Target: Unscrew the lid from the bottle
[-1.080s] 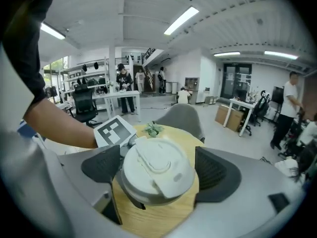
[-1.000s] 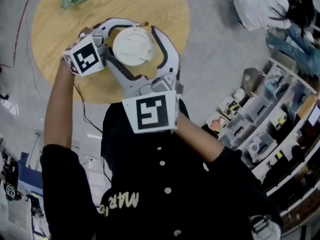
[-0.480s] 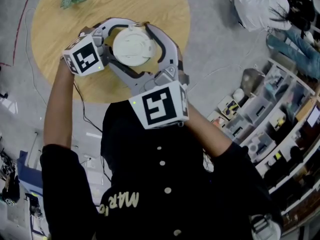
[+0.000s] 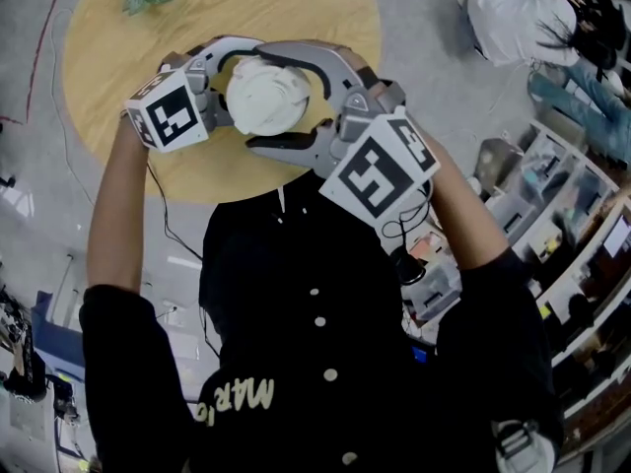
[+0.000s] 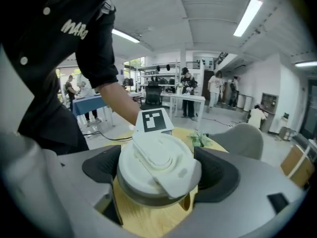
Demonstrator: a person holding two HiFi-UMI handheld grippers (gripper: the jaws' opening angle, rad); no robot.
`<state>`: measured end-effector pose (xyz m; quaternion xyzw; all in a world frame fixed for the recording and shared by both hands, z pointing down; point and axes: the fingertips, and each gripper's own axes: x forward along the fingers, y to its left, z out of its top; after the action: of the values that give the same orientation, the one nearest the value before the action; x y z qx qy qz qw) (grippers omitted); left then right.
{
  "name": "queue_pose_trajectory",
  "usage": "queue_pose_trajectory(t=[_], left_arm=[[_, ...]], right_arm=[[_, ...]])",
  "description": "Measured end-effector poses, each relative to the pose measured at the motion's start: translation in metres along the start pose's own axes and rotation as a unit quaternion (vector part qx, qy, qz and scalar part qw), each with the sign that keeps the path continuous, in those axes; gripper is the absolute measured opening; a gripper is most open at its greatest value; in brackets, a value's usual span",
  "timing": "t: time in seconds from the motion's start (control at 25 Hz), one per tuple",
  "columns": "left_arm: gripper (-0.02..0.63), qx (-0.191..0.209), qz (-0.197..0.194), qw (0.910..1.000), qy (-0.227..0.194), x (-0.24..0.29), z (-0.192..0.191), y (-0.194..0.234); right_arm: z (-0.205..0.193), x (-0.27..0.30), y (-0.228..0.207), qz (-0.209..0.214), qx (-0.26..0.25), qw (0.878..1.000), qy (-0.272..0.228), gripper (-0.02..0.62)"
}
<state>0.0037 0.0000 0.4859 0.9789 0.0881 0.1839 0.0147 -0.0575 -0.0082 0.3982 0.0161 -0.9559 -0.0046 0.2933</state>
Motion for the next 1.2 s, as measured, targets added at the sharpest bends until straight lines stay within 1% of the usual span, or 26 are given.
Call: queue_pose_trajectory(t=[0.08, 0.16, 0.24, 0.36, 0.44, 0.52, 0.6, 0.68, 0.76, 0.8, 0.84, 0.88, 0.96, 1.04, 1.12, 1.2], left_arm=[[0.378, 0.001, 0.0, 1.0, -0.001, 0.0, 0.0, 0.0], [0.377, 0.001, 0.001, 1.0, -0.001, 0.0, 0.001, 0.001], [0.379, 0.0, 0.001, 1.0, -0.002, 0.001, 0.002, 0.002], [0.379, -0.001, 0.001, 1.0, -0.002, 0.001, 0.002, 0.002], [0.378, 0.001, 0.0, 1.0, -0.001, 0.001, 0.002, 0.002], [0.379, 0.001, -0.001, 1.0, -0.001, 0.001, 0.001, 0.002], [0.378, 0.001, 0.0, 1.0, -0.001, 0.001, 0.001, 0.001], [0.378, 0.001, 0.0, 1.0, 0.0, 0.001, 0.001, 0.0], [0.379, 0.001, 0.0, 1.0, 0.0, 0.001, 0.001, 0.001], [0.379, 0.001, -0.001, 1.0, 0.001, 0.001, 0.001, 0.002], [0.378, 0.001, -0.001, 1.0, 0.001, 0.001, 0.001, 0.002], [0.379, 0.001, -0.001, 1.0, 0.001, 0.001, 0.001, 0.003], [0.379, 0.001, -0.001, 1.0, 0.001, 0.002, 0.001, 0.004], [0.379, 0.001, -0.003, 1.0, 0.001, 0.002, -0.001, 0.004], [0.378, 0.001, -0.004, 1.0, 0.002, 0.002, -0.002, 0.004], [0.379, 0.002, -0.004, 1.0, 0.002, 0.003, -0.002, 0.004]], right_arm=[[0.001, 0.0, 0.004, 0.047, -0.032, 0.998, -0.009, 0.465], [0.001, -0.002, 0.006, 0.09, -0.059, 0.994, -0.017, 0.463], [0.002, -0.003, 0.007, 0.119, -0.074, 0.99, -0.018, 0.465], [0.002, -0.002, 0.008, 0.133, -0.081, 0.988, -0.012, 0.466], [0.001, -0.002, 0.007, 0.127, -0.08, 0.989, -0.009, 0.468], [-0.001, 0.0, 0.007, 0.11, -0.076, 0.991, -0.001, 0.471], [-0.001, 0.0, 0.006, 0.08, -0.068, 0.994, 0.007, 0.472], [0.005, -0.005, 0.001, 0.032, -0.035, 0.999, 0.006, 0.479], [0.012, -0.011, -0.006, -0.03, 0.026, 0.999, 0.0, 0.482], [0.013, -0.013, -0.009, -0.066, 0.061, 0.996, 0.001, 0.483], [0.012, -0.016, -0.012, -0.104, 0.096, 0.99, 0.003, 0.486], [0.011, -0.019, -0.016, -0.145, 0.129, 0.981, 0.004, 0.489], [0.007, -0.024, -0.023, -0.217, 0.197, 0.956, 0.001, 0.491], [0.001, -0.026, -0.024, -0.264, 0.255, 0.93, 0.006, 0.494], [-0.005, -0.026, -0.024, -0.307, 0.288, 0.907, 0.018, 0.496], [-0.008, -0.026, -0.024, -0.348, 0.306, 0.886, 0.027, 0.497]])
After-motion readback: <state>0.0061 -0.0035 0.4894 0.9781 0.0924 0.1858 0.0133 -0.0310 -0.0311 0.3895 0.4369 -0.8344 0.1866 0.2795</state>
